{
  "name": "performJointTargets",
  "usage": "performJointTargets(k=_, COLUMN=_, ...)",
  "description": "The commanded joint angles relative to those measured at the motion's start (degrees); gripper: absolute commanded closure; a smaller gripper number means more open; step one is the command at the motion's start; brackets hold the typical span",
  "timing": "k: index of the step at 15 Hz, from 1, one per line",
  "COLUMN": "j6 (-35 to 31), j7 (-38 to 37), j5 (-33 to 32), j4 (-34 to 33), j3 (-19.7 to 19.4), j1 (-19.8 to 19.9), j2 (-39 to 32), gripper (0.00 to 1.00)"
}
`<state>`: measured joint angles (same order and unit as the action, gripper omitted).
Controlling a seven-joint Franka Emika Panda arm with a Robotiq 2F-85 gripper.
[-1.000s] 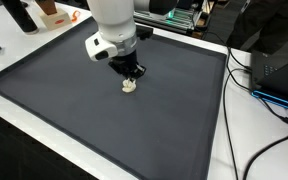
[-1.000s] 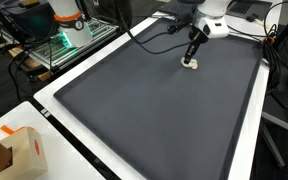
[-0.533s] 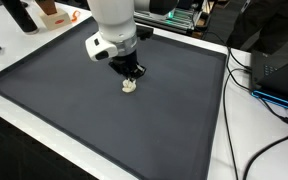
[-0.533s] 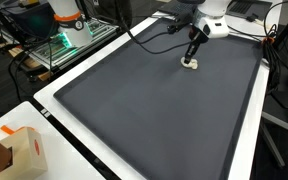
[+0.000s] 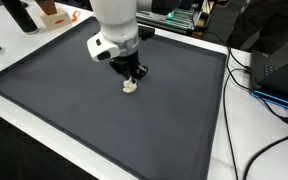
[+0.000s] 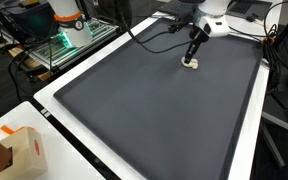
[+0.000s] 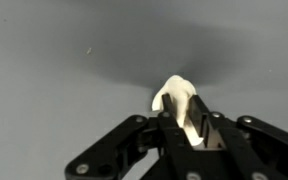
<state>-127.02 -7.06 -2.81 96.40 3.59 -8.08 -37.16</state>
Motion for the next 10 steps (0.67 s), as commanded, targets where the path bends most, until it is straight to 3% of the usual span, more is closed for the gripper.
performJointTargets(k=1, j6=-1.3, j7=-1.7, j5=-0.1, j4=1.4, j3=-0.7, j1=-0.9, j2=1.0, gripper=0.42)
performJointTargets(k=6, j6=-1.8, j7=-2.9, j5=-0.2, j4=1.8, j3=-0.8, j1=-1.3, j2=1.8, gripper=0.05)
performJointTargets(k=10, j6=-2.6, j7=-4.8, j5=0.3, j4=2.6, j3=-0.7, j1=-1.7, j2=3.6, gripper=0.0)
